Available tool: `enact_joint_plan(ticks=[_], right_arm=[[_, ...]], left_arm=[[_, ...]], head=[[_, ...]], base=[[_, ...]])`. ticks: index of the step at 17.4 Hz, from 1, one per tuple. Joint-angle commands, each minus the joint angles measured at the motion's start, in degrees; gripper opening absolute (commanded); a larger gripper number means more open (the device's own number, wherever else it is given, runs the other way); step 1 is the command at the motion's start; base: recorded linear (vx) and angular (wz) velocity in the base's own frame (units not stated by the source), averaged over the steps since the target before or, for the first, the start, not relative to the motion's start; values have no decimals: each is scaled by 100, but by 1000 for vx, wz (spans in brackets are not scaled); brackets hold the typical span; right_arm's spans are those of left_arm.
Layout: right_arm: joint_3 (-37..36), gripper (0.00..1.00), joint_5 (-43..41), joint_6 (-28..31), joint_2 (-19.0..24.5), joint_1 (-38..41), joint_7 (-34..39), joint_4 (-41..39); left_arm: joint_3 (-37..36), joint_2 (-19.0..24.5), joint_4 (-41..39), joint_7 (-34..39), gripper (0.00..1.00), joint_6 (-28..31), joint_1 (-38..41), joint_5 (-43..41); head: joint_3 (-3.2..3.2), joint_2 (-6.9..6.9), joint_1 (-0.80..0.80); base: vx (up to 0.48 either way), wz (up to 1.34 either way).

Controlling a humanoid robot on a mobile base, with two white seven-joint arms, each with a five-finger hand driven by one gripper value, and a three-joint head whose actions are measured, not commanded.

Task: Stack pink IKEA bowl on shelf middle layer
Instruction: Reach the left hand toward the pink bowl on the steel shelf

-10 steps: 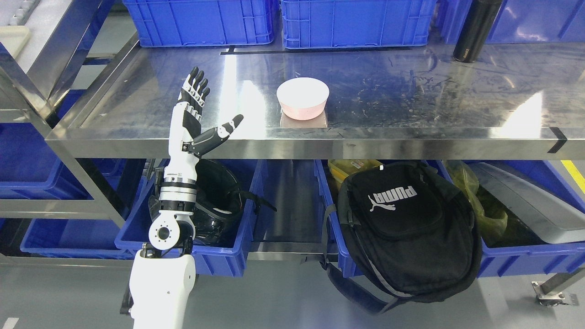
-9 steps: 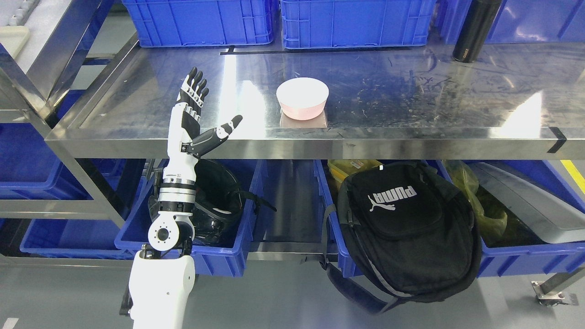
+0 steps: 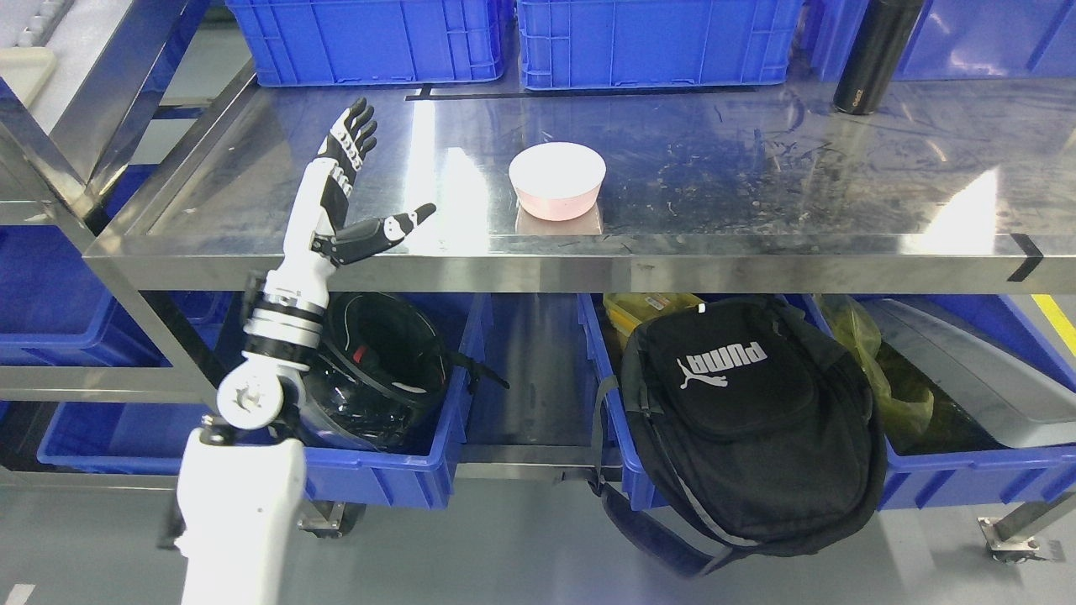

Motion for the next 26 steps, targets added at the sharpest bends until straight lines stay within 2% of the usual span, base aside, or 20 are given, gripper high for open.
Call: enact_joint_plan(ticks=[1,4,6,8,10,12,14,16,18,19,22,26], right_arm=[[0,100,0,4,-100,132,3,-100],[0,100,0,4,-100,132,3,-100],[0,100,0,4,-100,132,3,-100],[0,100,0,4,-100,132,3,-100],[0,100,0,4,-100,132,3,-100],[0,100,0,4,-100,132,3,-100],[0,100,0,4,-100,132,3,-100],[0,100,0,4,-100,132,3,-100],[0,100,0,4,-100,132,3,-100],[0,100,0,4,-100,132,3,-100],[0,100,0,4,-100,132,3,-100],[0,100,0,4,-100,132,3,-100]], left_arm=[[-113,2322,-30,-1149,100,405,-966,-745],[-508,2227,-56,-2364,100,406,-1766,-2019],[-937,1920,-310,-2927,99,406,-1996,-2442],[-1194,1700,-329,-3262,100,371,-2119,-3029],[-1334,1270,-312,-3333,100,91,-2146,-3926],[-1527,1145,-320,-3412,100,-218,-2164,-4052],[-1625,1101,-320,-3771,100,-219,-2173,-4131],[-1616,821,-311,-4123,100,-219,-2155,-4228],[-1643,583,-259,-4177,100,-219,-2138,-4316],[-1634,530,-163,-4195,97,-219,-2155,-4586],[-1581,-154,276,-4195,87,-236,-2400,-5089],[-1546,-550,751,-4151,78,-236,-2848,-5432]], head=[[0,0,0],[0,0,0],[0,0,0],[0,0,0],[0,0,0],[0,0,0],[0,0,0],[0,0,0],[0,0,0],[0,0,0],[0,0,0],[0,0,0]], base=[[0,0],[0,0],[0,0],[0,-6],[0,0],[0,0],[0,0],[0,0],[0,0],[0,0],[0,0],[0,0]])
